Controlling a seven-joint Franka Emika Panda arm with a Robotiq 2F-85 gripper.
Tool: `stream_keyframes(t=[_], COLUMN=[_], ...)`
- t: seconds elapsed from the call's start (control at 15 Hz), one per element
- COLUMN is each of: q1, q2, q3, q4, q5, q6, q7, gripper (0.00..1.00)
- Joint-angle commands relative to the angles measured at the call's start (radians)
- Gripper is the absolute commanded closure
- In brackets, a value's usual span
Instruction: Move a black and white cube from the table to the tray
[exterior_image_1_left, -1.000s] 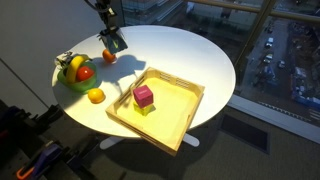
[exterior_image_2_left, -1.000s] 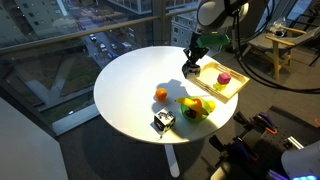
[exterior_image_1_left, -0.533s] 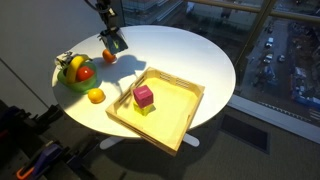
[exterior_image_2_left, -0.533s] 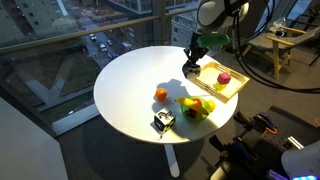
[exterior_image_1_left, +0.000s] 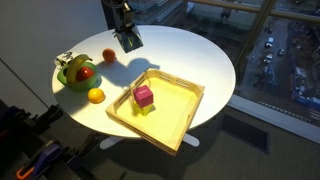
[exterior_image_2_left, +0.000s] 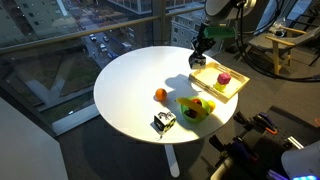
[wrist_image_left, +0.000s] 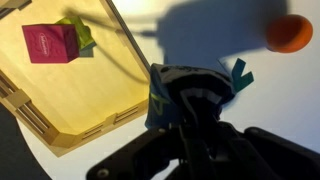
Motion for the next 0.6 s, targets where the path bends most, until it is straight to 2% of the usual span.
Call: stream_keyframes(t=[0.0, 0.33, 0.53], q1=[-0.035, -0.082, -0.102], q2=[-0.01, -0.008, 0.002], q3=[-0.012, -0.033, -0.055], q4=[0.029, 0.048, 0.06], q5=[0.048, 0.118, 0.107], q6=[-0.044, -0.068, -0.069], q7=[-0.01, -0.019, -0.005], gripper=[0.95, 0.94, 0.94])
